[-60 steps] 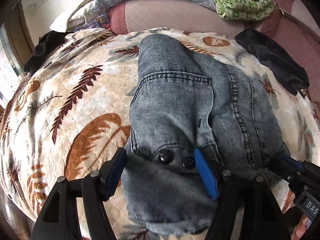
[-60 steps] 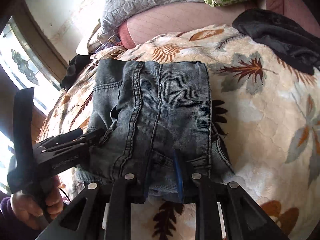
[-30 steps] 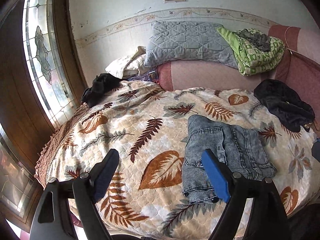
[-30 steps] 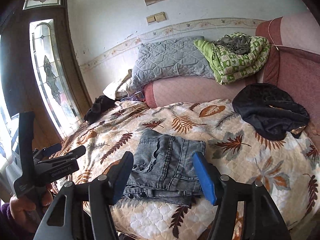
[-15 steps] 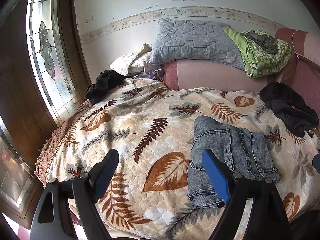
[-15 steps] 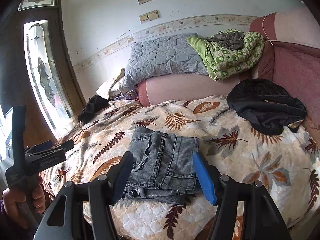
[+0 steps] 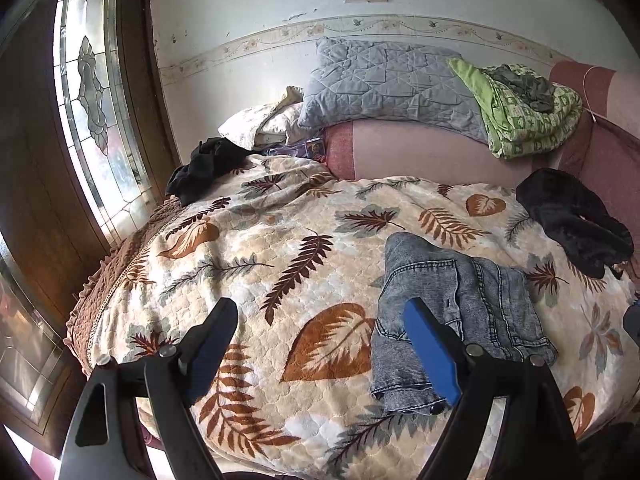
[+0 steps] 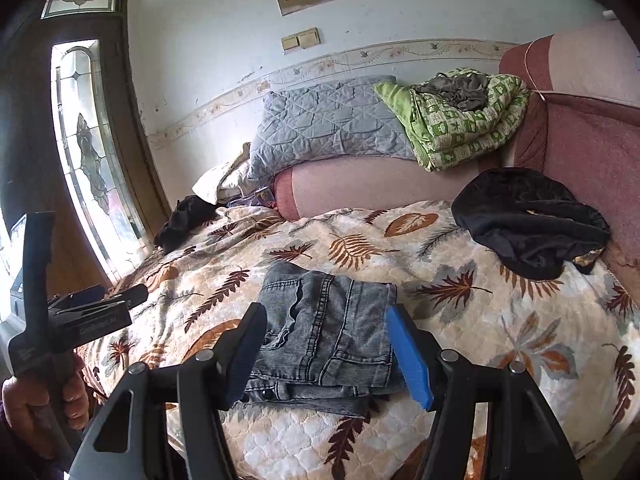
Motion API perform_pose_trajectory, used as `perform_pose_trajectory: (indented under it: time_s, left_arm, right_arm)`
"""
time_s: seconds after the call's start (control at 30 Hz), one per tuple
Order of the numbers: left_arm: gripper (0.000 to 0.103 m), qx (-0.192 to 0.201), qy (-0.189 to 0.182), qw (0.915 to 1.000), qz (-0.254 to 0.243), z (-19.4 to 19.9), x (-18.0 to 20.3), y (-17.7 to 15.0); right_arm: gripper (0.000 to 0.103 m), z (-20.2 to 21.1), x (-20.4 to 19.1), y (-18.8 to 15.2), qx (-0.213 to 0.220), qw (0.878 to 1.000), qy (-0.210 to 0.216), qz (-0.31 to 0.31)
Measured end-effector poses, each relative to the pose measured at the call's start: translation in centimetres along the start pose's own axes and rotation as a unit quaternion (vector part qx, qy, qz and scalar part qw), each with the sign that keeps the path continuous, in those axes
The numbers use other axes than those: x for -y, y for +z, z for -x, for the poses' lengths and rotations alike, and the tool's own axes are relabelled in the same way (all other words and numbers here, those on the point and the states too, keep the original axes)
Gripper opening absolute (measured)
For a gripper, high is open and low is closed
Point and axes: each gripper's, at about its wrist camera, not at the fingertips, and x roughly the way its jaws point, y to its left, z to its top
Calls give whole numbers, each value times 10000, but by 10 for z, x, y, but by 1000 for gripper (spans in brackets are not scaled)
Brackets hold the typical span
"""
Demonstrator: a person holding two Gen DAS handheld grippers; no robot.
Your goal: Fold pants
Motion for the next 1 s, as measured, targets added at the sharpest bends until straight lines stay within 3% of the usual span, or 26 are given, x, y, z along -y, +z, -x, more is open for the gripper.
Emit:
perform_pose_trajectory:
  time_s: [1.0]
  left_arm:
    - [86,-190,-42,9998,42,-14,0,-13]
  right_arm:
    - [66,-19,-11,-9,-224,9997,25,101]
